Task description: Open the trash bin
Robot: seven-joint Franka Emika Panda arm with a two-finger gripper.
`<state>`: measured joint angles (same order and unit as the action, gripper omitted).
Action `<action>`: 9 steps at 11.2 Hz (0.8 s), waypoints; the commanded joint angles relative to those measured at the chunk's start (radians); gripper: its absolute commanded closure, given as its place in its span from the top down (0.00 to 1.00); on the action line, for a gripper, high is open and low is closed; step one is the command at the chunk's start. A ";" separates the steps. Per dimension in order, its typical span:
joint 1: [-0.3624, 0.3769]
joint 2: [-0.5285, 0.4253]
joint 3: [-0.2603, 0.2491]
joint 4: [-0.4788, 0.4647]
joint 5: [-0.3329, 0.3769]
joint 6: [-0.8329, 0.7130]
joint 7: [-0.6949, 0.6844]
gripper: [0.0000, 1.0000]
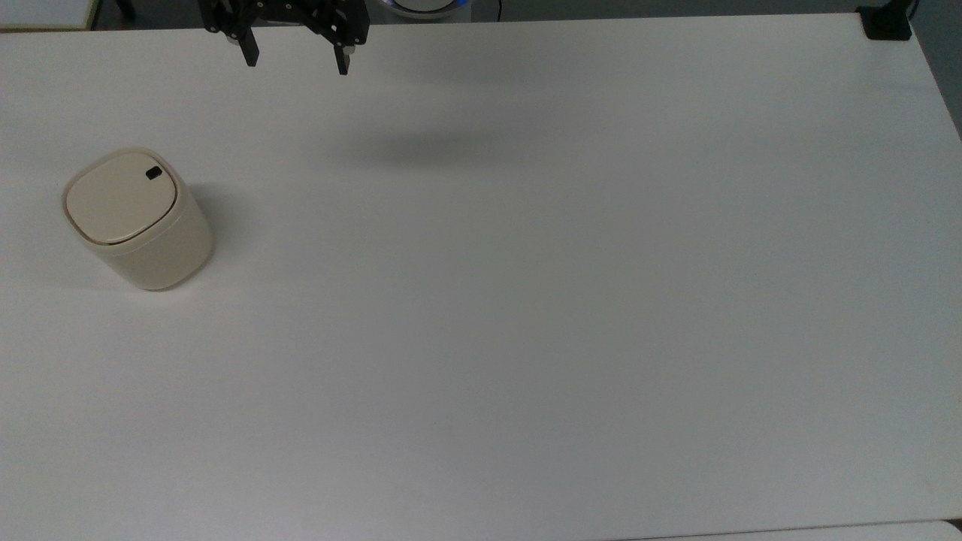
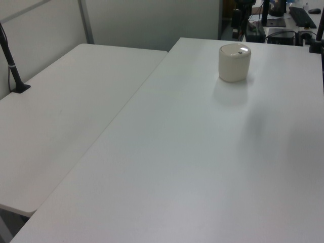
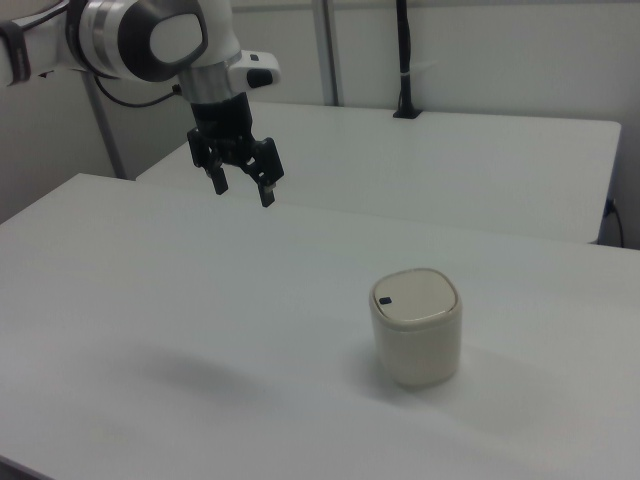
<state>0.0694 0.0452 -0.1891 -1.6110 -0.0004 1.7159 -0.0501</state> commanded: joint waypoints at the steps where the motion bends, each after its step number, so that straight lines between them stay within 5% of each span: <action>1: 0.007 -0.016 0.000 -0.021 0.005 -0.006 -0.017 0.98; 7: 0.007 -0.015 0.000 -0.021 0.005 -0.006 -0.019 0.94; 9: 0.006 -0.013 -0.001 -0.020 0.005 -0.004 -0.031 0.70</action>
<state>0.0704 0.0448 -0.1854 -1.6157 -0.0002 1.7159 -0.0515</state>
